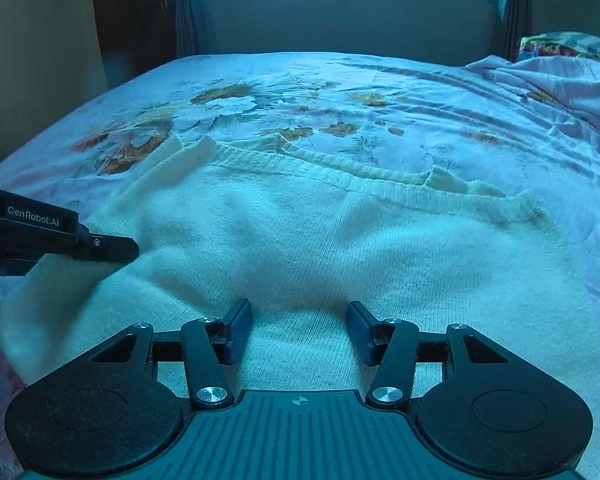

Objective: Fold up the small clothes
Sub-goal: 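Lift the gripped side with the left tool and fold it over the body, release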

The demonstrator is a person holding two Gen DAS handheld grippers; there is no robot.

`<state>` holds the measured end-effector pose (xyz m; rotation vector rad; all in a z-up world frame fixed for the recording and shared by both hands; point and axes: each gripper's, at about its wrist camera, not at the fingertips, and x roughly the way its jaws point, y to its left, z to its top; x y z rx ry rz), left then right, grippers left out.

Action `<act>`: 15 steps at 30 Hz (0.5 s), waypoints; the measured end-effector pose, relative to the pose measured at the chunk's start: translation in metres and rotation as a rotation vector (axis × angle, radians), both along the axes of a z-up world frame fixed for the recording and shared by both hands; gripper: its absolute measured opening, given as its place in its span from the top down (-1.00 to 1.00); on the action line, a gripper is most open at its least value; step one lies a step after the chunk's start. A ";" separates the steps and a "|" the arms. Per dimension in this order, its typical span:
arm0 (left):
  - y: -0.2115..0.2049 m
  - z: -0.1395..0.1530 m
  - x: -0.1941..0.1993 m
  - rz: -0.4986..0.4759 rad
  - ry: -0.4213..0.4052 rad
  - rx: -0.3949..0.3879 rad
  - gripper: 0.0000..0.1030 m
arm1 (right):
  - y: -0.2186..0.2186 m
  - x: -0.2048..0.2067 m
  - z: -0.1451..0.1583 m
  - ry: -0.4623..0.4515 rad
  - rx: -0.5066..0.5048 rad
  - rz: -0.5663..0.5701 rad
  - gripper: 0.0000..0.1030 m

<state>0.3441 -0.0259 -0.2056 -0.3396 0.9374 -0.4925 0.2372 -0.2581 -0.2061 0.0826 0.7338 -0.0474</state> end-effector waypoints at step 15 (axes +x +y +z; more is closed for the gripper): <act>-0.031 0.031 -0.018 -0.029 -0.131 0.164 0.82 | -0.012 -0.013 0.006 -0.026 0.085 -0.014 -0.02</act>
